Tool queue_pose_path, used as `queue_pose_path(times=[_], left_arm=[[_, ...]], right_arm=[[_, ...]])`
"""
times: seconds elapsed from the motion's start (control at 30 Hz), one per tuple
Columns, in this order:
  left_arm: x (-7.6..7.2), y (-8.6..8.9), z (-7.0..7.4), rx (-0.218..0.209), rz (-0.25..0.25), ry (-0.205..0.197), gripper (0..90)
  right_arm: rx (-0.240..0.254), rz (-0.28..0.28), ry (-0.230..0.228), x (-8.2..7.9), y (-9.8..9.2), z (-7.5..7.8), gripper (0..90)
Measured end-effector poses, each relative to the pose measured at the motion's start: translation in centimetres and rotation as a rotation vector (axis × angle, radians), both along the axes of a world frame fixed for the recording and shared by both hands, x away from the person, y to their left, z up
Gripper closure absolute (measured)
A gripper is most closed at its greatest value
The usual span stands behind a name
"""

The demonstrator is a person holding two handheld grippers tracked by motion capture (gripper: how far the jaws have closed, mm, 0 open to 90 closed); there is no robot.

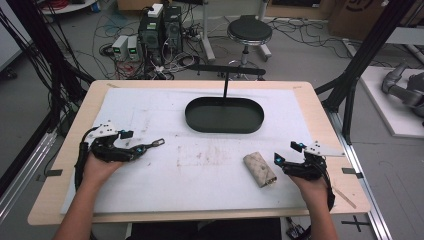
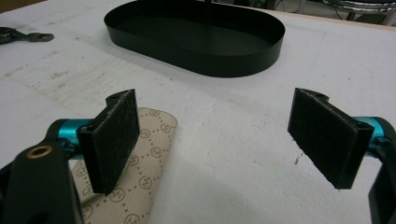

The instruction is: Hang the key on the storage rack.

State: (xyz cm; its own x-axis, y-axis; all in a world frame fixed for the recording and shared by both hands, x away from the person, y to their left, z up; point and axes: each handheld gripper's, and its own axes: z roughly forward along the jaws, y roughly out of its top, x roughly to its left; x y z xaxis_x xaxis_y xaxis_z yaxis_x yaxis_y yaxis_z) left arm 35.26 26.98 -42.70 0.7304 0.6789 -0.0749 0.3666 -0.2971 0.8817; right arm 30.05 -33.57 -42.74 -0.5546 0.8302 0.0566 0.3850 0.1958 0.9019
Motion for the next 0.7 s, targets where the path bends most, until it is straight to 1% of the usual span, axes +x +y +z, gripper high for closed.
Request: queue_pose_path(times=[0.03, 0.1, 0.13, 0.17, 0.2, 0.23, 0.27, 0.3, 0.33, 0.37, 0.4, 0.47, 0.5, 0.53, 0.57, 0.6, 0.63, 0.67, 0.7], left_arm=[[0.3, -0.3, 0.0, 0.03, -0.011, -0.005, 21.1], [0.5, -0.5, 0.1, 0.039, -0.019, -0.008, 21.1], [0.8, -0.9, 0.1, 0.057, -0.033, -0.007, 21.1], [1.0, -1.1, 0.1, 0.062, -0.033, -0.018, 20.9], [1.0, -1.1, 0.1, 0.062, -0.033, -0.018, 20.9], [1.4, -1.3, 0.1, 0.061, -0.032, -0.006, 20.8], [1.8, -1.5, 0.1, 0.08, -0.025, 0.004, 20.8], [1.8, -1.5, 0.1, 0.08, -0.025, 0.004, 20.9], [2.2, -1.7, 0.3, 0.104, -0.023, 0.014, 20.9], [3.0, -2.1, 0.5, 0.114, -0.032, 0.032, 20.8], [3.0, -2.1, 0.5, 0.114, -0.032, 0.032, 20.8], [3.7, -2.5, 0.5, 0.137, -0.03, 0.056, 20.9], [4.2, -2.9, 0.3, 0.154, -0.039, 0.083, 20.8], [4.2, -2.9, 0.3, 0.154, -0.039, 0.083, 20.9], [4.4, -3.0, 0.1, 0.16, -0.053, 0.088, 21.0], [4.5, -3.0, -0.2, 0.163, -0.059, 0.1, 22.3], [4.7, -3.2, -0.6, 0.204, -0.069, 0.114, 24.1], [4.7, -3.2, -0.6, 0.204, -0.069, 0.114, 27.2], [4.8, -3.3, -0.9, 0.222, -0.073, 0.121, 28.6]], right_arm=[[-0.001, 0.004, -0.001, -0.2, 0.0, 0.0, 17.3], [0.001, 0.001, 0.004, -0.3, 0.0, 0.0, 17.4], [0.002, 0.003, 0.003, -0.3, 0.1, 0.0, 17.3], [0.004, 0.006, 0.006, -0.3, 0.1, 0.0, 17.4], [0.001, 0.005, 0.006, -0.2, 0.1, -0.1, 17.3], [0.0, 0.007, 0.01, -0.2, 0.2, -0.1, 17.3], [-0.002, 0.011, 0.008, -0.2, 0.3, -0.1, 17.3], [-0.001, 0.015, 0.012, -0.1, 0.3, -0.1, 17.4], [0.0, 0.016, 0.012, 0.0, 0.4, -0.1, 17.3], [0.0, 0.02, 0.013, 0.0, 0.5, -0.1, 17.3], [-0.003, 0.021, 0.011, 0.1, 0.5, -0.1, 17.4], [-0.005, 0.025, 0.014, 0.3, 0.7, -0.2, 17.3], [-0.005, 0.028, 0.015, 0.3, 0.7, -0.2, 17.4], [-0.008, 0.031, 0.016, 0.3, 0.8, -0.2, 17.4], [-0.009, 0.033, 0.016, 0.3, 0.8, -0.2, 17.4], [-0.008, 0.03, 0.016, 0.3, 0.8, -0.2, 17.4], [-0.007, 0.03, 0.016, 0.3, 0.7, -0.2, 17.3], [-0.007, 0.028, 0.017, 0.3, 0.7, -0.2, 17.4], [-0.005, 0.026, 0.019, 0.3, 0.7, -0.2, 17.4]])
